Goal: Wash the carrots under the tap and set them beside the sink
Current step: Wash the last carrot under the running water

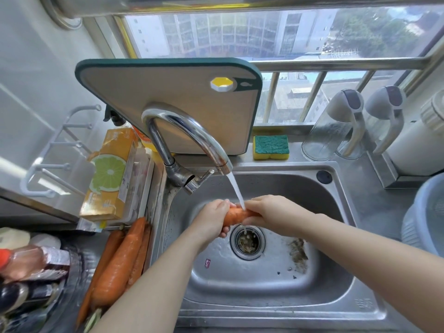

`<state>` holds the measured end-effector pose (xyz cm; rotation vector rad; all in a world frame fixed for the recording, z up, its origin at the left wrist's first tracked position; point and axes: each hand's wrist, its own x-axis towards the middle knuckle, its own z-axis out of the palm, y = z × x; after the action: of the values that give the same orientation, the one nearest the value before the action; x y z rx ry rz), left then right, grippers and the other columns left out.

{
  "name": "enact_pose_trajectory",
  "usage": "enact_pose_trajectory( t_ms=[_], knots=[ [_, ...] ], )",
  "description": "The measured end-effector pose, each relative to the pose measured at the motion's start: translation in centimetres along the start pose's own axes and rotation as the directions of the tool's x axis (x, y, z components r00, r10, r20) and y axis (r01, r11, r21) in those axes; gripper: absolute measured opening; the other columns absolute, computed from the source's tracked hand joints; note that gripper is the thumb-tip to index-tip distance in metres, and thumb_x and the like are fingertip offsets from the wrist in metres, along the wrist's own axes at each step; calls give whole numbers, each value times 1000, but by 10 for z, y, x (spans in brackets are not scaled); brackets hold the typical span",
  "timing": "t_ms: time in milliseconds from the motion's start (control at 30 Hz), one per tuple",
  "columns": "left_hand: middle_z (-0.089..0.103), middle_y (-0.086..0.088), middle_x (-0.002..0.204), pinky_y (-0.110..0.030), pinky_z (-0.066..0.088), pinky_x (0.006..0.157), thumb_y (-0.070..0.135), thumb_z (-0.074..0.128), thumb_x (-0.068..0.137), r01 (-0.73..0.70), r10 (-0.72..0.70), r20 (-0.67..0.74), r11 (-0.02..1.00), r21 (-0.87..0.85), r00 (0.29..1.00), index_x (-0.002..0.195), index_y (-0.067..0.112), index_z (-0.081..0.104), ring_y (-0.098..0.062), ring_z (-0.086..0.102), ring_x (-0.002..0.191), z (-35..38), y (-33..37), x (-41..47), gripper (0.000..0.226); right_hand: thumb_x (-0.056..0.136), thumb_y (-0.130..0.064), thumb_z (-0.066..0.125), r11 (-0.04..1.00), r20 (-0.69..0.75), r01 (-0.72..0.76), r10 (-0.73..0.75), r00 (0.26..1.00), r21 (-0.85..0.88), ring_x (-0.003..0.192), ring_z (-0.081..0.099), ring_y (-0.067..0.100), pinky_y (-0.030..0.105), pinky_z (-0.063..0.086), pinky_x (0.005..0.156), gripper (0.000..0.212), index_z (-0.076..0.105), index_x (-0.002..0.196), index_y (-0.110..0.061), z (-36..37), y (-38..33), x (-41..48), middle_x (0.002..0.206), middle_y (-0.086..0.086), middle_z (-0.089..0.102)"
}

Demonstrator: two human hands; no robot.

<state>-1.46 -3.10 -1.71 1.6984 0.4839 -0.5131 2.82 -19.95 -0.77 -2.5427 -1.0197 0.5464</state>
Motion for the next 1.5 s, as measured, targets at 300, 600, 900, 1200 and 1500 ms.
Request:
enact_pose_trajectory(
  t_ms=[300, 600, 900, 1200, 1500],
  knots=[
    [52, 1, 56, -25, 38, 46, 29, 33, 101, -188, 204, -74, 966, 177, 976, 80, 20, 58, -12, 46, 45, 3, -5, 0, 34, 75, -69, 57, 987, -56, -161, 160, 985, 0, 52, 41, 9, 24, 32, 51, 49, 44, 60, -23, 0, -6, 4, 56, -6, 46],
    [50, 7, 60, -31, 39, 62, 29, 34, 100, -273, 316, -97, 911, 310, 944, 76, 23, 53, -12, 46, 57, 5, -9, 0, 32, 79, -67, 56, 909, 22, -294, 301, 953, 296, 50, 44, 6, 27, 35, 53, 40, 61, 58, -33, -1, -10, 1, 52, -8, 50],
    [51, -1, 60, -36, 40, 61, 22, 37, 94, -241, 290, -111, 915, 323, 951, 85, 6, 58, -23, 47, 62, 8, 7, 8, 28, 68, -74, 60, 842, 6, -302, 335, 942, 448, 51, 40, 6, 26, 35, 54, 39, 70, 62, -37, -10, -3, 2, 54, -5, 50],
    [52, 0, 61, -36, 40, 64, 28, 36, 90, -204, 242, -99, 933, 296, 965, 83, 8, 58, -23, 48, 62, 10, 10, 5, 30, 74, -67, 62, 909, -23, -258, 281, 960, 328, 47, 37, 10, 26, 30, 52, 34, 62, 58, -37, -7, 1, -3, 45, -9, 43],
    [50, 5, 59, -31, 38, 63, 23, 35, 98, -226, 277, -136, 926, 303, 951, 68, 20, 52, -15, 46, 58, 4, 8, 4, 34, 84, -54, 60, 832, 94, -250, 235, 967, 495, 53, 45, 1, 14, 35, 53, 26, 75, 84, -32, -12, -4, -2, 69, -4, 63]
  ],
)
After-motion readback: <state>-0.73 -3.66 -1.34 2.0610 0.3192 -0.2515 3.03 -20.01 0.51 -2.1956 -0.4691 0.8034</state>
